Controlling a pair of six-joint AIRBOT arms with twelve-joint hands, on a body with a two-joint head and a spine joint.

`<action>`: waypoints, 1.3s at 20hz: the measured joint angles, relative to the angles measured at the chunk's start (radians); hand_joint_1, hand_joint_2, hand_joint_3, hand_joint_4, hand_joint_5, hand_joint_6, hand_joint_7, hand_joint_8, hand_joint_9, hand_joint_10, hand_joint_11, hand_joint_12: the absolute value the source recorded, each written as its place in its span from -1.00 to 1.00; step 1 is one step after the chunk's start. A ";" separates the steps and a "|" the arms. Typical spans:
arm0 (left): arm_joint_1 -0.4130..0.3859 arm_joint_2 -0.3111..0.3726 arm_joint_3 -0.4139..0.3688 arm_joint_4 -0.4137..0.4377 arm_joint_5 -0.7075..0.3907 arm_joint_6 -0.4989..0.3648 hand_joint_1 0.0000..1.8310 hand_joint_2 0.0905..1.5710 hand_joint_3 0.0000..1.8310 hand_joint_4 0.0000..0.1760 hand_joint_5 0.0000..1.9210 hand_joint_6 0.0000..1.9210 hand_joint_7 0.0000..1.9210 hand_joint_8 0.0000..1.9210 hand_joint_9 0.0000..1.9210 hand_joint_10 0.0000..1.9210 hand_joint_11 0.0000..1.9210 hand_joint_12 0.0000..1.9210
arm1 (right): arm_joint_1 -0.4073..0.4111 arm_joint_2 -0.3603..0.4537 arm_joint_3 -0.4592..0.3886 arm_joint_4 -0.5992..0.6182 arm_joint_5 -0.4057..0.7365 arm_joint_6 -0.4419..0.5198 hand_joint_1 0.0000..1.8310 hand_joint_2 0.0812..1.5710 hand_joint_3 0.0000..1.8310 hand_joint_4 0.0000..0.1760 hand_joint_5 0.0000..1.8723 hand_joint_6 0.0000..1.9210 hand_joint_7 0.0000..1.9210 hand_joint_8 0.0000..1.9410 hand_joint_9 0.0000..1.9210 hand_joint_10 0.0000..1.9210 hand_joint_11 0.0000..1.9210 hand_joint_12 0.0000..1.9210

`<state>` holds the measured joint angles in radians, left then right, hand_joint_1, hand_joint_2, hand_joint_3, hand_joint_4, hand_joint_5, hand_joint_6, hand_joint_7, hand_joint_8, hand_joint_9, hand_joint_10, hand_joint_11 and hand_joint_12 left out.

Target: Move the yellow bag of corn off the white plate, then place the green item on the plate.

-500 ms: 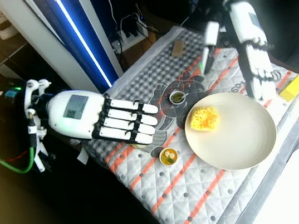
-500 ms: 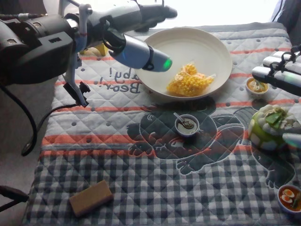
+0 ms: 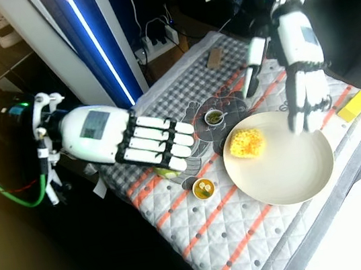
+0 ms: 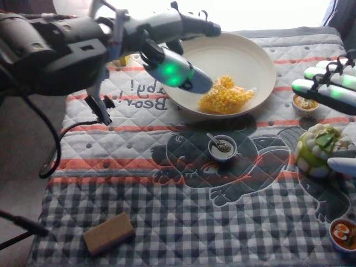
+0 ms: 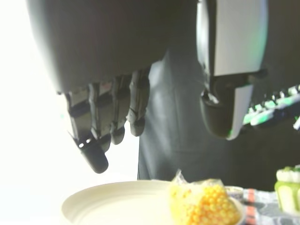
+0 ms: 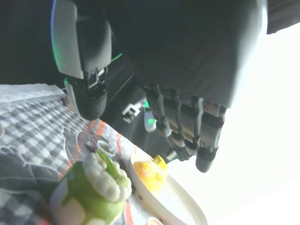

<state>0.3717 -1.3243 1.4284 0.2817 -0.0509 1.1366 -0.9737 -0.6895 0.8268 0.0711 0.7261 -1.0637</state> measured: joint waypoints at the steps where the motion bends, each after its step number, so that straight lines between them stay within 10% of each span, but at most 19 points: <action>1: 0.000 -0.021 0.010 0.015 0.018 0.000 -0.09 0.26 -1.00 -0.43 -0.74 -0.99 -0.80 -0.99 -0.83 -0.95 -1.00 0.23 | 0.000 0.000 0.000 0.000 -0.002 0.000 -0.57 0.57 -1.00 -0.98 -1.00 -1.00 -1.00 -1.00 -1.00 -1.00 -1.00 -0.63; 7: 0.014 -0.084 0.047 0.048 0.064 0.001 0.05 0.30 -1.00 -0.05 -0.69 -0.98 -0.74 -0.99 -0.78 -0.96 -1.00 0.22 | 0.000 0.000 0.000 0.003 0.001 0.000 -0.60 0.60 -1.00 -1.00 -1.00 -1.00 -1.00 -1.00 -1.00 -1.00 -1.00 -0.69; 9: 0.023 -0.101 0.061 0.050 0.082 0.001 0.11 0.31 -1.00 -0.55 -0.56 -0.95 -0.63 -0.97 -0.68 -0.92 -1.00 0.42 | 0.000 0.000 0.000 0.003 0.000 0.000 -0.57 0.59 -1.00 -1.00 -1.00 -1.00 -1.00 -1.00 -1.00 -1.00 -1.00 -0.64; 11: 0.023 -0.118 0.072 0.051 0.088 0.001 0.08 0.41 -1.00 -0.82 -0.35 -0.97 -0.30 -0.90 -0.71 -0.05 -1.00 0.83 | 0.000 0.000 0.000 0.003 0.001 0.000 -0.53 0.59 -1.00 -1.00 -1.00 -1.00 -1.00 -1.00 -1.00 -1.00 -1.00 -0.76; 12: 0.023 -0.123 0.078 0.050 0.080 0.000 0.09 0.44 -1.00 -1.00 -0.28 -0.96 -0.38 -0.49 -0.76 0.34 -1.00 0.97 | 0.000 0.000 0.000 0.002 0.002 0.000 -0.52 0.60 -1.00 -1.00 -1.00 -1.00 -1.00 -1.00 -1.00 -1.00 -1.00 -0.73; 13: 0.025 -0.128 0.083 0.050 0.079 0.000 0.05 0.53 -1.00 -0.43 -0.24 0.13 -0.46 -0.02 -0.70 0.60 -0.81 0.99 | 0.000 0.000 0.000 0.003 0.001 0.000 -0.52 0.60 -1.00 -1.00 -1.00 -1.00 -1.00 -1.00 -1.00 -1.00 -1.00 -0.77; 14: 0.025 -0.134 0.090 0.050 0.075 0.000 -0.02 0.61 -1.00 -0.11 -0.33 0.50 -0.58 0.41 -0.72 0.81 -0.75 1.00 | 0.000 0.000 0.000 0.005 0.000 0.000 -0.51 0.61 -1.00 -1.00 -1.00 -1.00 -1.00 -1.00 -1.00 -1.00 -1.00 -0.67; 16: 0.029 -0.150 0.107 0.051 0.078 0.000 0.00 0.62 -1.00 -0.31 -0.32 0.58 -0.60 0.79 -0.63 0.96 -0.56 1.00 | 0.000 0.000 0.000 0.003 0.001 0.000 -0.52 0.62 -1.00 -1.00 -1.00 -1.00 -1.00 -1.00 -1.00 -1.00 -1.00 -0.89; 17: 0.029 -0.157 0.113 0.050 0.084 0.000 0.06 0.62 -1.00 -1.00 -0.31 0.58 -0.62 0.87 -0.60 0.99 -0.50 1.00 | 0.000 0.000 0.000 0.002 0.001 0.000 -0.51 0.62 -1.00 -1.00 -1.00 -1.00 -1.00 -1.00 -1.00 -1.00 -1.00 -0.92; 20: 0.028 -0.163 0.133 0.028 0.085 0.000 0.18 0.58 -1.00 -1.00 -0.27 0.52 -0.56 1.00 -0.40 1.00 -0.21 1.00 | 0.000 0.000 0.000 0.003 0.001 0.000 -0.53 0.62 -1.00 -1.00 -1.00 -1.00 -1.00 -1.00 -1.00 -1.00 -1.00 -0.70; 21: 0.027 -0.163 0.142 0.017 0.084 0.000 0.34 0.44 -1.00 -1.00 -0.49 0.88 -0.51 1.00 -0.34 1.00 -0.18 1.00 | 0.000 0.000 0.000 0.003 0.001 0.000 -0.50 0.62 -1.00 -1.00 -1.00 -1.00 -1.00 -1.00 -1.00 -1.00 -1.00 -0.69; 22: 0.025 -0.163 0.150 0.008 0.084 0.000 0.21 0.61 -0.95 -1.00 -0.44 0.76 -0.39 0.77 -0.31 1.00 -0.15 1.00 | -0.001 0.000 0.000 0.003 0.000 0.000 -0.52 0.62 -1.00 -1.00 -1.00 -1.00 -1.00 -1.00 -1.00 -1.00 -1.00 -0.76; 26: 0.006 -0.125 0.143 -0.025 0.077 0.003 0.44 0.44 -1.00 -1.00 -0.21 1.00 -0.13 1.00 0.04 1.00 0.22 1.00 | -0.001 0.000 0.000 0.003 0.001 0.000 -0.55 0.63 -1.00 -1.00 -1.00 -1.00 -1.00 -1.00 -1.00 -1.00 -1.00 -0.57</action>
<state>0.3775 -1.4494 1.5715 0.2565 0.0265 1.1400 -0.9749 -0.6899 0.8272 0.0746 0.7269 -1.0634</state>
